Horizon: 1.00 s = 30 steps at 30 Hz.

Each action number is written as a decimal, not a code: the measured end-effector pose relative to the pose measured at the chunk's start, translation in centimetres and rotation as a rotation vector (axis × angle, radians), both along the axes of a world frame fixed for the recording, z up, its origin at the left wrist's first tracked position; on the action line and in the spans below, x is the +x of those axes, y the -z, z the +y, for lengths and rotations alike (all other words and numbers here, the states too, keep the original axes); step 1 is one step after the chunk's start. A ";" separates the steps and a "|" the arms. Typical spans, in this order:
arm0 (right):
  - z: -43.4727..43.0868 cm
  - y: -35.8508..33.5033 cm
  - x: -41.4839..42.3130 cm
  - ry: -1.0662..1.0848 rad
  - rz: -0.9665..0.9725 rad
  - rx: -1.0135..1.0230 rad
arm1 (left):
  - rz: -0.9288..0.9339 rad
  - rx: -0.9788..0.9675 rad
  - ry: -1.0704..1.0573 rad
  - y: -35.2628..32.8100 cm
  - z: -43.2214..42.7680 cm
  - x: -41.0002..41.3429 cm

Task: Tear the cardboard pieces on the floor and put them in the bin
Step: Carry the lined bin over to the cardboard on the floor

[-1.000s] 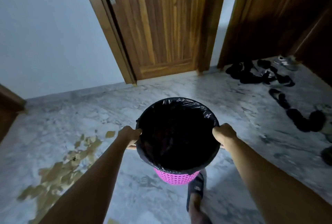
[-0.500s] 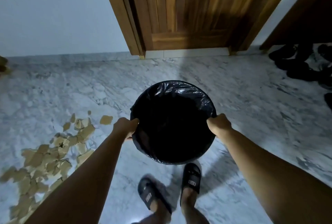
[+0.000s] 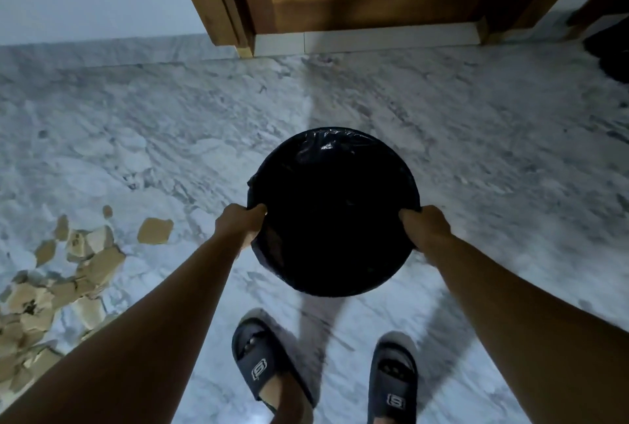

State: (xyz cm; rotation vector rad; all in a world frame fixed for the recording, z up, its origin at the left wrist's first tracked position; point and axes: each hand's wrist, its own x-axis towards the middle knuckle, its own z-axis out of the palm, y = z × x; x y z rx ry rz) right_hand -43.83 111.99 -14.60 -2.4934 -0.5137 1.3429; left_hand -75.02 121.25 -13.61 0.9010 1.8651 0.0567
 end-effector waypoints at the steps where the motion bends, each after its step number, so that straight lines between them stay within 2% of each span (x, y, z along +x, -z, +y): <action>1: 0.0 1.2 -0.2 0.003 0.007 -0.005 | 0.000 -0.021 0.009 1.3 0.2 -0.2; 4: 0.2 2.9 -0.6 0.016 0.010 -0.017 | -0.010 -0.055 -0.006 3.8 0.5 -0.5; 8: 0.5 2.1 -1.5 -0.011 -0.025 -0.024 | 0.065 -0.034 0.069 1.4 0.2 1.1; 11: 0.2 0.2 -2.4 -0.138 -0.071 0.011 | 0.140 -0.003 0.160 0.2 -0.1 2.0; 14: 0.3 -2.9 -3.3 -0.270 -0.018 0.011 | 0.128 0.019 0.225 -2.2 -0.5 2.7; 17: 1.5 -8.7 -4.5 -0.436 -0.007 0.048 | 0.127 0.080 0.240 -7.4 -0.8 2.7; 19: 2.4 -15.1 -6.3 -0.587 -0.037 0.112 | 0.128 0.142 0.191 -13.8 -1.9 1.7; 21: 3.0 -18.8 -7.4 -0.709 -0.083 0.163 | 0.117 0.197 0.164 -17.5 -2.8 1.4; 25: -0.6 -32.3 -15.1 -1.001 -0.083 0.226 | 0.125 0.253 0.047 -31.1 -11.2 -6.0; 30: -5.1 -44.0 -25.3 -1.241 -0.071 0.329 | 0.159 0.348 -0.136 -42.5 -21.0 -15.9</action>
